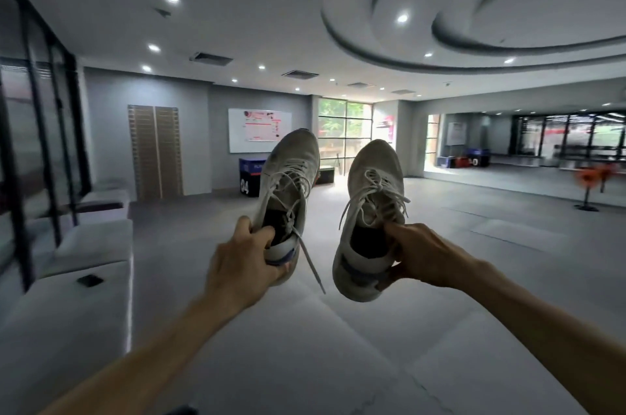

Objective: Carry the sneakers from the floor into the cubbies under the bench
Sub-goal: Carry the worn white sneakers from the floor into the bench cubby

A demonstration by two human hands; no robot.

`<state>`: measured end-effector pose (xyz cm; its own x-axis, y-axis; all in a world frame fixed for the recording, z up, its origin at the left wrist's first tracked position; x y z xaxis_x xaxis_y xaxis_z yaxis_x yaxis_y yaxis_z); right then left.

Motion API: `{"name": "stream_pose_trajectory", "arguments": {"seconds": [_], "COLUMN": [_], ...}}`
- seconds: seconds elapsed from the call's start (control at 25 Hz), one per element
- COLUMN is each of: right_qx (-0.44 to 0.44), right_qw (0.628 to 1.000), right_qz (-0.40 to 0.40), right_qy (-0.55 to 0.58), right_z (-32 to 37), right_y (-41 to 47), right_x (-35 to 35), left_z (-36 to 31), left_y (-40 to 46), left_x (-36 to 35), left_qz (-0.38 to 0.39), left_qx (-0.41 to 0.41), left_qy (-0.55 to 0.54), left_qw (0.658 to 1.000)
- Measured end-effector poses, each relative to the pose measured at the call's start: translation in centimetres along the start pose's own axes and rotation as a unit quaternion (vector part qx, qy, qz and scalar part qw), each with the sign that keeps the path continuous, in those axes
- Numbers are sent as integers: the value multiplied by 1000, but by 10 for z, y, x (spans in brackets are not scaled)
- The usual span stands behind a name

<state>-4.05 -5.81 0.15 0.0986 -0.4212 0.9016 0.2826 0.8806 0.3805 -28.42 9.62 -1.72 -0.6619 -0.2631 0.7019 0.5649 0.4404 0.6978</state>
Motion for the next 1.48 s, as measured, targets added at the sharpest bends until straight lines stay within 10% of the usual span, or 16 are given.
{"name": "stream_pose_trajectory", "arguments": {"seconds": [0.76, 1.48], "right_qx": [-17, 16], "right_qw": [1000, 1000], "right_qz": [15, 21], "right_qy": [3, -9], "right_z": [-353, -553], "right_y": [433, 933], "right_x": [-69, -237], "left_z": [63, 304], "left_y": [411, 782], "left_x": [-397, -708], "left_qz": [0, 4], "left_qx": [8, 32], "left_qy": [-31, -2], "left_qw": [999, 999]}}
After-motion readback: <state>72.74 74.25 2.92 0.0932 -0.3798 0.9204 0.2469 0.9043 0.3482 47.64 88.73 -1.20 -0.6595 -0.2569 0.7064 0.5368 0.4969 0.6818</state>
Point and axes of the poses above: each hand's wrist, its own y-axis towards the middle knuckle, its own x-axis out of the back of the hand, z = x × y, the point moved 1 cm from there along y, towards the middle knuckle, and after that the axes turned 9 degrees about -x, right-handed, at the moved point
